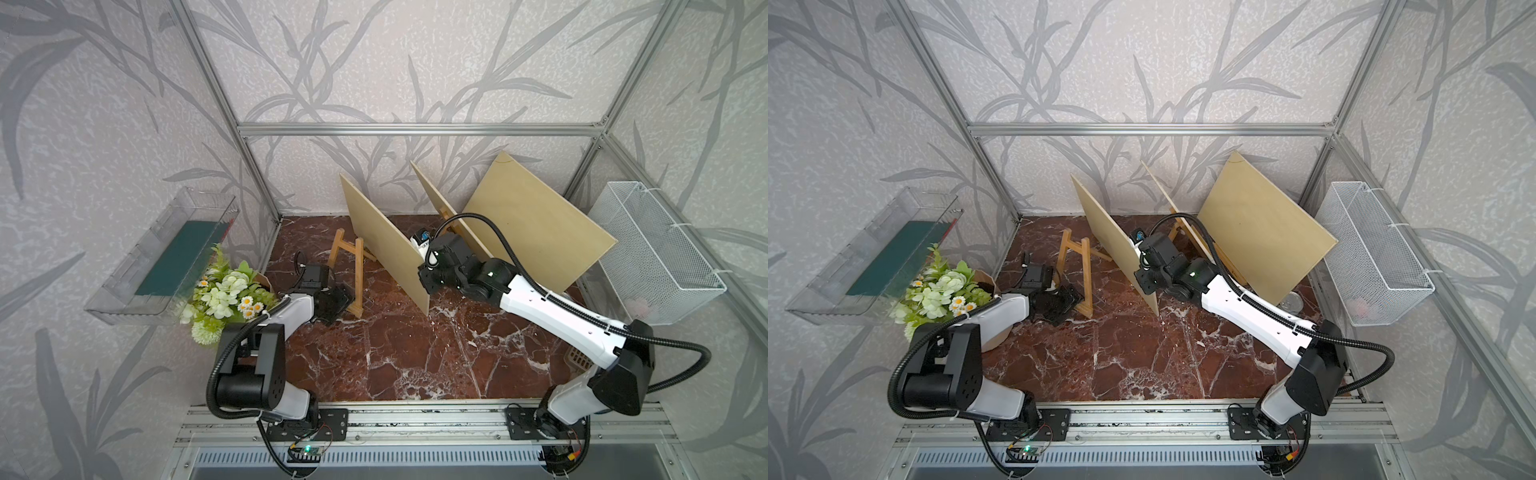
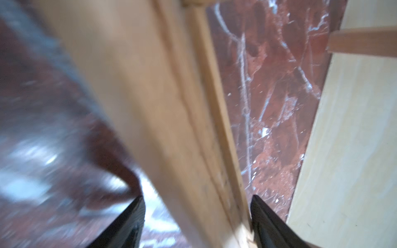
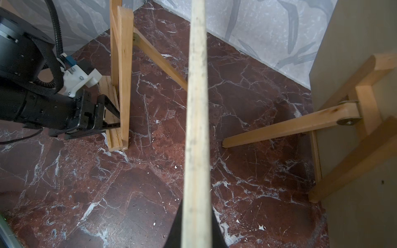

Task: Assemble the easel
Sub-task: Place the easel at the center of the board, then pick up the drawing board from the center of the board.

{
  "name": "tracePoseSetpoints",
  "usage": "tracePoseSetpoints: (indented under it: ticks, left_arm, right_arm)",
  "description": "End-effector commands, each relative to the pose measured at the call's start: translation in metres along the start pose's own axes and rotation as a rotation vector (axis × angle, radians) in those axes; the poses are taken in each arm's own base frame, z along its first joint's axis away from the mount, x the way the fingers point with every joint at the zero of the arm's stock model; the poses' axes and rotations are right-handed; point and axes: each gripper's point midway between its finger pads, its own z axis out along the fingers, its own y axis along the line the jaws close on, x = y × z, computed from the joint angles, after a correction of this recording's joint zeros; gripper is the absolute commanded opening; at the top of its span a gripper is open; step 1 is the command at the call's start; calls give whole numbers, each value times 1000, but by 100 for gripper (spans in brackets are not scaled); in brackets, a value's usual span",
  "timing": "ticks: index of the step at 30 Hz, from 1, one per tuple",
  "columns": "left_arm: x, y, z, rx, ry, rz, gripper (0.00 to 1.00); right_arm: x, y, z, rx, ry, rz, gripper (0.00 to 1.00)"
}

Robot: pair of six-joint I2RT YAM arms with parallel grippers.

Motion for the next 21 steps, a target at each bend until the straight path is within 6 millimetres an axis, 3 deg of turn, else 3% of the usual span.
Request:
tracePoseSetpoints:
  ticks: [1,6,9,14,18,21]
  left_arm:
    - [1,4,-31,-68,-20,41,80]
    - [-4,-18,-64,13,-78,59,88]
    - [-5,-43,-87,113,-109,80,92]
    - [-7,-102,-134,275,-180,167,99]
    - [-10,-170,-177,420,-246,268,99]
    - [-18,-210,-197,464,-281,288,99]
  right_arm:
    - [6,-4,-15,23,2,-1,0]
    - [11,-6,-18,23,19,-16,0]
    - [20,-4,-18,12,42,-24,0]
    - [42,-6,-20,13,92,-26,0]
    - [55,-8,-24,15,123,-25,0]
    - [62,-9,-27,17,138,-26,0]
